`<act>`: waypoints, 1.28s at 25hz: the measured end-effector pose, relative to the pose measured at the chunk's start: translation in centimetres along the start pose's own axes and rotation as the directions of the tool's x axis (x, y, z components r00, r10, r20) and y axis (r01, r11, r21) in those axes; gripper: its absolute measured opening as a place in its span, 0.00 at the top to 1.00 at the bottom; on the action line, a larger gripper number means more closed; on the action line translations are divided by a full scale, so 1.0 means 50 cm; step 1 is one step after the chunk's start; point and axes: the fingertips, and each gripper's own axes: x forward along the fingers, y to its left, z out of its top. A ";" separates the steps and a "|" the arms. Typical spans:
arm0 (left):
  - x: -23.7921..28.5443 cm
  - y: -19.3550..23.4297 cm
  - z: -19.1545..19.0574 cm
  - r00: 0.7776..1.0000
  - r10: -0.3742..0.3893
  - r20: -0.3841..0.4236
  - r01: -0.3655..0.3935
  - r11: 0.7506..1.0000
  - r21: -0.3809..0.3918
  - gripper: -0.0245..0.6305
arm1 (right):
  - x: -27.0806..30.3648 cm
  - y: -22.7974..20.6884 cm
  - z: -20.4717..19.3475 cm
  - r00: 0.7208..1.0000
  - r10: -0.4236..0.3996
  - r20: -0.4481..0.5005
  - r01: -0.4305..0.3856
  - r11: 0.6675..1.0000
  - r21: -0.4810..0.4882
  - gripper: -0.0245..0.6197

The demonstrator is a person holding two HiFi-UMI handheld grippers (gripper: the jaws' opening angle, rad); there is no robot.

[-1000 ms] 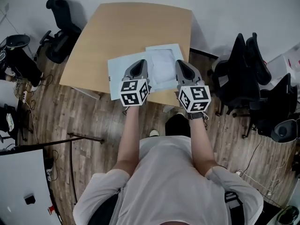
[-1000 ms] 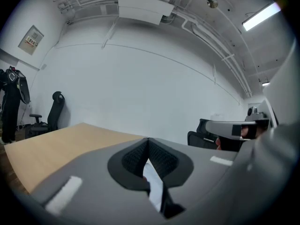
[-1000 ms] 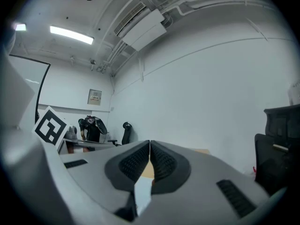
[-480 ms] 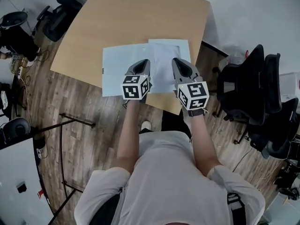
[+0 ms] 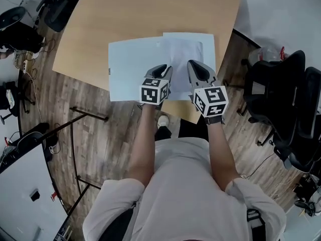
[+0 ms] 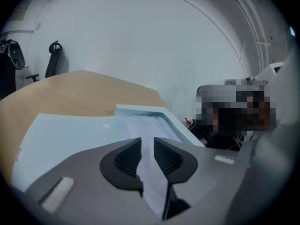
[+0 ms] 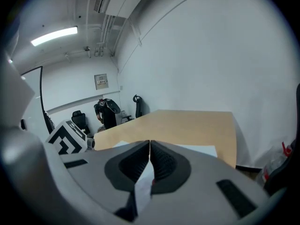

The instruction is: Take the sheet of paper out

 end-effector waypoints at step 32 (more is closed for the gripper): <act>0.090 0.038 -0.109 0.986 0.058 -0.157 -0.069 0.996 -0.065 0.90 | 0.056 -0.081 -0.111 0.993 -0.023 -0.114 0.046 0.978 0.202 0.94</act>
